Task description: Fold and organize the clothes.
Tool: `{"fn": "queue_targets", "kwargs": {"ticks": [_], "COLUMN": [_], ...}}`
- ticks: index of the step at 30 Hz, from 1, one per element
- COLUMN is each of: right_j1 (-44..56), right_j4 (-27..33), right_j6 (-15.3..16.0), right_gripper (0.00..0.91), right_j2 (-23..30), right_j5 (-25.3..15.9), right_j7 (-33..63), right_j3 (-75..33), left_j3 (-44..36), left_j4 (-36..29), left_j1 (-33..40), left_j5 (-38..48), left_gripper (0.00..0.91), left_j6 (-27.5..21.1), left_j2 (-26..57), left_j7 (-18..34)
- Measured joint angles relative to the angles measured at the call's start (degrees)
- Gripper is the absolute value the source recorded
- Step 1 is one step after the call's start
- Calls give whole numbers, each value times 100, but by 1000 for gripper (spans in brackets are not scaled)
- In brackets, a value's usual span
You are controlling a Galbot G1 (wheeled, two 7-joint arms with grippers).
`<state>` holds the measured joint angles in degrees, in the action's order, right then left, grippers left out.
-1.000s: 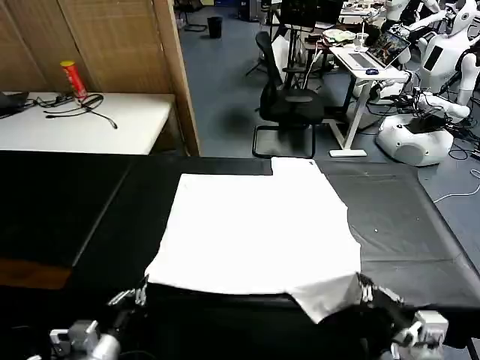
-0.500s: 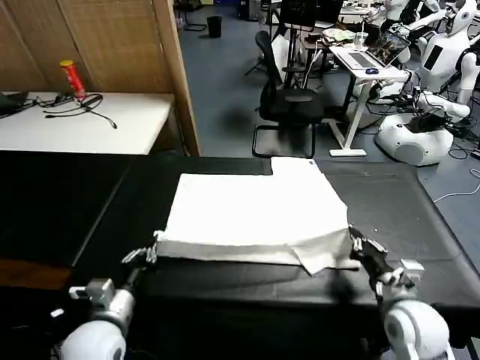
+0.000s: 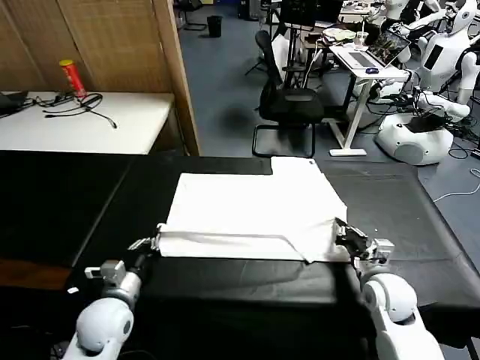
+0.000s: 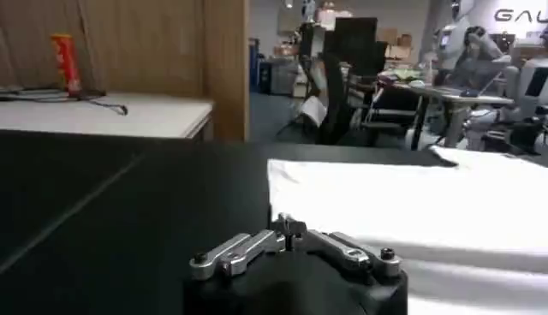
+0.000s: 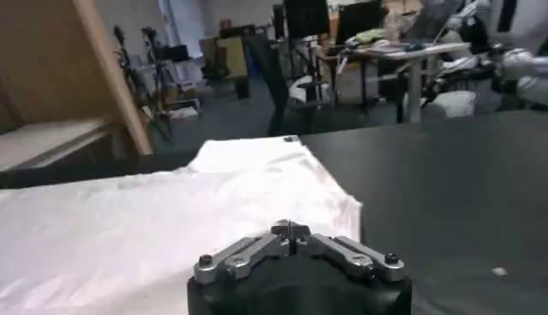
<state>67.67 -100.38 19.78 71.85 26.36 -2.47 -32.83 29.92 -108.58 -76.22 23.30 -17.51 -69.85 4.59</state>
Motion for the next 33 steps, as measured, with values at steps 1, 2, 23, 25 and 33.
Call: {"fn": "queue_targets", "kwargs": {"ticks": [1, 2, 23, 25, 33], "right_j1": [38, 90, 1851, 1904, 1932], "right_j4": [-60, -146, -1569, -1585, -1504], "right_j6": [4, 27, 899, 893, 864], "right_gripper": [878, 878, 585, 517, 254], "right_j2": [-28, -63, -410, -373, -301], "right_j5": [-21, -55, -142, -114, -95], "right_j7": [-19, -29, 198, 201, 202], "right_j3": [-27, -59, -670, -689, -731], "left_j3": [-3, -4, 174, 195, 208], "left_j4": [24, 39, -479, -479, -400], "left_j1": [30, 51, -586, -634, -685], "left_j5": [-1, -4, 510, 553, 625], "left_gripper": [878, 878, 868, 741, 98], "left_j6": [3, 3, -624, -629, -637], "left_j2": [-11, -21, 272, 279, 274], "left_j7": [-2, -1, -21, -26, -60]}}
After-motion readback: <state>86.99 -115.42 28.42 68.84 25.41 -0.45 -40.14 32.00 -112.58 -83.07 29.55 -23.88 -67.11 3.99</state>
